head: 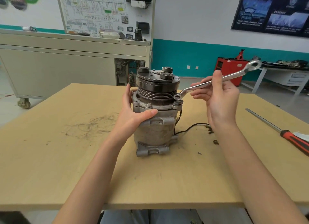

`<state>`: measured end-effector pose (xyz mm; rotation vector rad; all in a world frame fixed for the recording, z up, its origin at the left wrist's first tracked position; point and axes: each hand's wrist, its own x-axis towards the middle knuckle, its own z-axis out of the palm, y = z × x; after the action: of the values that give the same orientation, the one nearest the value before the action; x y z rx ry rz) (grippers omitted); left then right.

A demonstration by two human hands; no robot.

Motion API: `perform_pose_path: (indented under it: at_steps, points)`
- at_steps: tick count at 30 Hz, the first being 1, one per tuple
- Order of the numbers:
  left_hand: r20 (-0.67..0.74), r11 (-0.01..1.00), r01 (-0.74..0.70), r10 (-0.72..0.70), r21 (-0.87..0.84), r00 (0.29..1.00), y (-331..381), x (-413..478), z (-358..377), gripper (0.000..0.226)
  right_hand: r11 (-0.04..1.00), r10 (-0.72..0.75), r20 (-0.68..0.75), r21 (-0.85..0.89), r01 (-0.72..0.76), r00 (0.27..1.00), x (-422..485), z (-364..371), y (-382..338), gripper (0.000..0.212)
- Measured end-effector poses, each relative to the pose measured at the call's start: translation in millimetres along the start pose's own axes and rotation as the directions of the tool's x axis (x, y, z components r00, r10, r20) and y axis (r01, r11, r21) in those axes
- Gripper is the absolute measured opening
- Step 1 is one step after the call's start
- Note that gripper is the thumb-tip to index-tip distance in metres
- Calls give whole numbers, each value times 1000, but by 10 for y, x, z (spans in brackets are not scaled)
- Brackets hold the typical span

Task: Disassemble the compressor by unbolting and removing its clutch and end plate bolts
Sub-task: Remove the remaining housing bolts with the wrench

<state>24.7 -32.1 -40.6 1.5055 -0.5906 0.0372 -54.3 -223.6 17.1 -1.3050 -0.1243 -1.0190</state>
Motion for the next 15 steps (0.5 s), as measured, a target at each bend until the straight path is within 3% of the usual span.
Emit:
perform_pose_path:
  at_steps: [2, 4, 7, 9, 15]
  points:
    - [-4, 1000, -3, 3, 0, 1000, -6, 2, -1, 133, 963, -219, 69, -142, 227, 973, -131, 21, -101, 29]
    - [-5, 1000, -7, 7, 3, 1000, -12, 2, -1, 133, 834, -455, 189, -253, 491, 870, -234, 60, -148, 28]
    - [1, 1000, -16, 16, 2, 1000, -16, 6, 5, 133, 402, -702, 411, -445, 800, 582, -306, 83, -120, 44]
    - [0, 1000, -24, 24, 0, 1000, -30, 10, -2, 133, 181, -731, 514, -488, 854, 449, -360, 101, -98, 45]
    - [0, 1000, -24, 24, 10, 1000, -120, 69, -27, 132, -26, -692, 626, -519, 854, 359, -505, 243, -54, 43]
